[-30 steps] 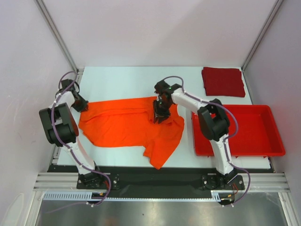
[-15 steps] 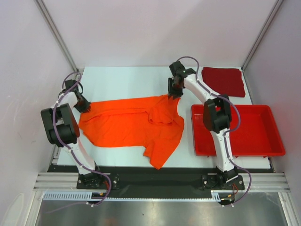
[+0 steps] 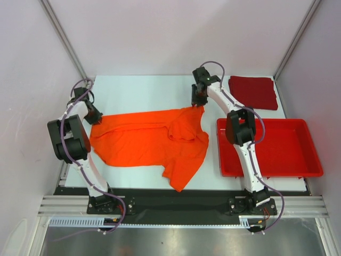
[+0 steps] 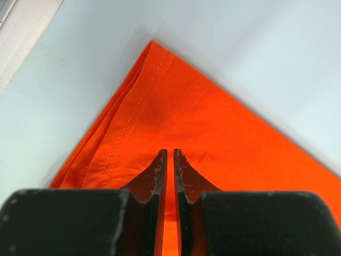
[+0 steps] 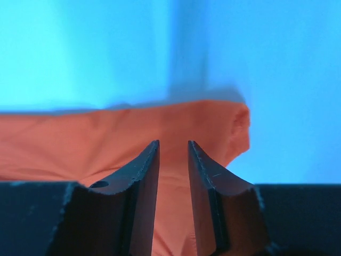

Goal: Fold and stack the t-shirts
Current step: Fold the tshirt

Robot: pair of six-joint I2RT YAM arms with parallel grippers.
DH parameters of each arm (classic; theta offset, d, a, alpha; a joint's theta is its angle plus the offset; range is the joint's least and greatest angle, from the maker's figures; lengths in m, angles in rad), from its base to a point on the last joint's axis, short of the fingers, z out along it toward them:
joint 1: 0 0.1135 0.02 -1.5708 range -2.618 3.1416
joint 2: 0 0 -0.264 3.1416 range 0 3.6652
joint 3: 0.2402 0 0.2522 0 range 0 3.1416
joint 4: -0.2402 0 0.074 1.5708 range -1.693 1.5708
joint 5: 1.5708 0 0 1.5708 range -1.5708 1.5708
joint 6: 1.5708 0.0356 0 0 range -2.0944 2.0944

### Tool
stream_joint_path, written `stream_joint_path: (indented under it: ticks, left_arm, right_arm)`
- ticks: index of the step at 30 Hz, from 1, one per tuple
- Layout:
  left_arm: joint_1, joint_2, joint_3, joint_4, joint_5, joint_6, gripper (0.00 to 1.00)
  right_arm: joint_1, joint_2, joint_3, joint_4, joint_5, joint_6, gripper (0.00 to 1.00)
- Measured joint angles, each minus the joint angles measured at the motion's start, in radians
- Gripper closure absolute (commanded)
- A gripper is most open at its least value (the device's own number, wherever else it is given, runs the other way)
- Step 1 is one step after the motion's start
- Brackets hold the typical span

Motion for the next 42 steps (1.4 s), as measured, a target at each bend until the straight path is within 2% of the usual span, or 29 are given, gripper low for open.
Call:
stream_joint_path:
  ticks: [4,7,13,23,32,37,40,42]
  left_arm:
    - [0.0,0.016,0.013,-0.001,0.0,0.0,0.86]
    - [0.0,0.024,0.019,-0.005,-0.001,0.0,0.86]
    - [0.0,0.046,0.056,-0.012,-0.002,0.004,0.83]
    - [0.0,0.188,0.216,-0.078,-0.065,0.026,0.88]
    - [0.0,0.332,0.446,-0.209,-0.061,0.048,0.89]
    - [0.001,0.474,0.687,-0.255,-0.032,0.064,0.88]
    - [0.003,0.552,0.819,-0.266,-0.009,0.068,0.83]
    - [0.003,0.569,0.849,-0.256,0.009,0.066,0.74]
  right_arm:
    - [-0.032,-0.012,-0.152,0.03,-0.019,0.0,0.68]
    - [-0.05,-0.05,-0.201,0.057,-0.03,-0.004,0.68]
    - [-0.069,-0.017,-0.163,0.021,-0.027,-0.016,0.67]
    - [-0.036,0.017,-0.104,-0.012,0.05,-0.053,0.64]
    - [-0.013,0.101,0.046,-0.076,0.156,-0.048,0.61]
    - [-0.024,0.142,0.114,-0.048,0.174,-0.059,0.59]
    - [-0.038,0.159,0.138,-0.002,0.169,-0.085,0.58]
    - [-0.048,0.175,0.162,0.028,0.159,-0.1,0.57]
